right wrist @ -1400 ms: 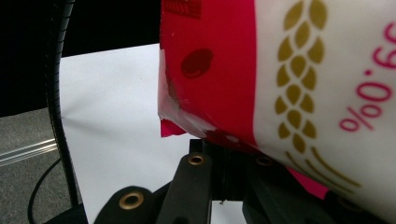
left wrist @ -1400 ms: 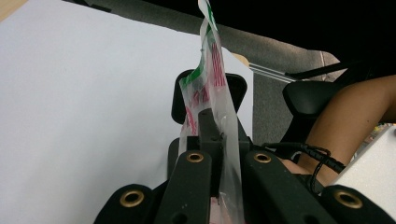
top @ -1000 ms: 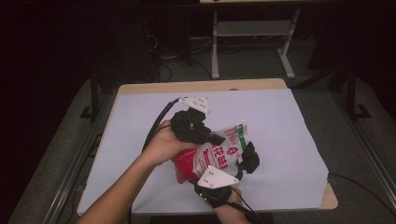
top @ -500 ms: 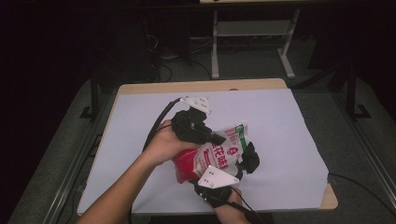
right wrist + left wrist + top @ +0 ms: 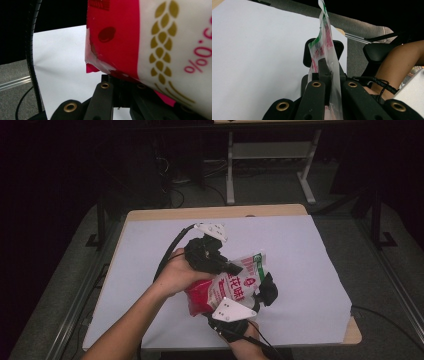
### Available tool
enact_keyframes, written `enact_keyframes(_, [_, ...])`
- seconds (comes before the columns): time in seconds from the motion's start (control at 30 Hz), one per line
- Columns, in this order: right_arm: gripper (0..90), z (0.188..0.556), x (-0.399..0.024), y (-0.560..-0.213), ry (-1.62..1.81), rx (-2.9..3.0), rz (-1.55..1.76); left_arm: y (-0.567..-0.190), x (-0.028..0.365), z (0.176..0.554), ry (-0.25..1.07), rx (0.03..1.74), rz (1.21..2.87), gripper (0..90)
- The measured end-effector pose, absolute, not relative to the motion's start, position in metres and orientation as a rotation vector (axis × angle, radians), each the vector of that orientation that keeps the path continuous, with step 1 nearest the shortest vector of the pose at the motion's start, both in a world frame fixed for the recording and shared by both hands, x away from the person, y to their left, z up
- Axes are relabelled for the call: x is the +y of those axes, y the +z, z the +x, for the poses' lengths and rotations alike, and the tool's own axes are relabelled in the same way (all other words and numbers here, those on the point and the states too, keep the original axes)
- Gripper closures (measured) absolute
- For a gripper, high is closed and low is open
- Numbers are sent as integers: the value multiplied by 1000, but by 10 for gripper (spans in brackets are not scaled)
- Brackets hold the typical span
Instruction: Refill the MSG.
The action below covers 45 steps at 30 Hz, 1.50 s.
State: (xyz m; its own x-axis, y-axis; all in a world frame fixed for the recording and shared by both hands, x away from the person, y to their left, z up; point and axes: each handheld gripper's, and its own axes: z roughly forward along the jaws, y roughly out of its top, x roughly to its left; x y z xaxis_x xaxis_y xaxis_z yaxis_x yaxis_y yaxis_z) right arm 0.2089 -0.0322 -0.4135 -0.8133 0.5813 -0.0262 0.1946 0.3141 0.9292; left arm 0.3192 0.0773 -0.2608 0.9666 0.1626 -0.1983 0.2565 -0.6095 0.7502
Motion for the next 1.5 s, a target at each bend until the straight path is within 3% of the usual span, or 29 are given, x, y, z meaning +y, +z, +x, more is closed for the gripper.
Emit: enact_keyframes(1.5, [900, 209, -31, -413, 1506, 2224, 675, -261, 75, 319, -138, 299, 2244, 900])
